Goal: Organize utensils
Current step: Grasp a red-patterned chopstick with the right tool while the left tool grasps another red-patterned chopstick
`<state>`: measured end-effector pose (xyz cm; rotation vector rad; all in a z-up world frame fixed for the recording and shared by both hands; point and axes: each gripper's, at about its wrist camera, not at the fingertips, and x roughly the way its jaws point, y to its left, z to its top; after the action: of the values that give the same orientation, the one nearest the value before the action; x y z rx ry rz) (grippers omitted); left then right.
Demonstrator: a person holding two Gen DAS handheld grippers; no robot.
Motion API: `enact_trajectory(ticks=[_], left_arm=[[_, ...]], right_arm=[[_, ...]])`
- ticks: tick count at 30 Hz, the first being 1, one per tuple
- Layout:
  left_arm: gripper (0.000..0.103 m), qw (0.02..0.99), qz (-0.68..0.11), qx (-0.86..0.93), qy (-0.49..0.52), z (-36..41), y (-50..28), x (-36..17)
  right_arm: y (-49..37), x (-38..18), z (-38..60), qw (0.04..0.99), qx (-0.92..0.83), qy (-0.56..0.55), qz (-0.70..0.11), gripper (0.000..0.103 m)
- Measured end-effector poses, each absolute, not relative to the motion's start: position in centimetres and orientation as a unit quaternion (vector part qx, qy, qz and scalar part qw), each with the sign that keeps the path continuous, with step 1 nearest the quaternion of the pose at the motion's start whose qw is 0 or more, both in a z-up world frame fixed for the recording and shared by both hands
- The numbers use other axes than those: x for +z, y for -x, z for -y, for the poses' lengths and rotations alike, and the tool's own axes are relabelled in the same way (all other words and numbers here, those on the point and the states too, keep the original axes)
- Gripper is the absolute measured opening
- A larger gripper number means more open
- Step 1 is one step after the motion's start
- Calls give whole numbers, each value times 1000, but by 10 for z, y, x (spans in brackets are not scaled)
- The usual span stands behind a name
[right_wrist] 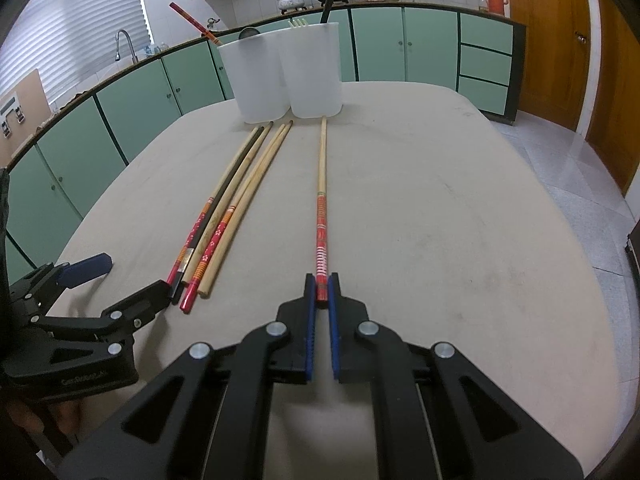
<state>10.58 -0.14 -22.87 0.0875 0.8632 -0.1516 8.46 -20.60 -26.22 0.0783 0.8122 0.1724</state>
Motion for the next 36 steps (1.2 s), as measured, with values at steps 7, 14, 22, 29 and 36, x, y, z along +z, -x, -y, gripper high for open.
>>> enact_trajectory(ticks=[7,14,22,29,36], left_arm=[[80,908,-418,-34,-21,-18,-106,-226],[80,911,-409,-49,-10,-22,-100,-223],[80,914,-402,-55,-8,-20,-97,-223],[75,912,-406,-66,-8,-13,-102,-224],[65,911,-406,-73,-26,1,-107,-227]], right_arm=[[-85,-263,207,914,86,-41,-394,6],[-83,-262,210,912,112,-56,-391,22],[-78,-260,208,914,126,-50,-382,39],[-82,-262,207,915,116,-46,-385,22],[-84,-263,203,916,108,-30,-386,13]])
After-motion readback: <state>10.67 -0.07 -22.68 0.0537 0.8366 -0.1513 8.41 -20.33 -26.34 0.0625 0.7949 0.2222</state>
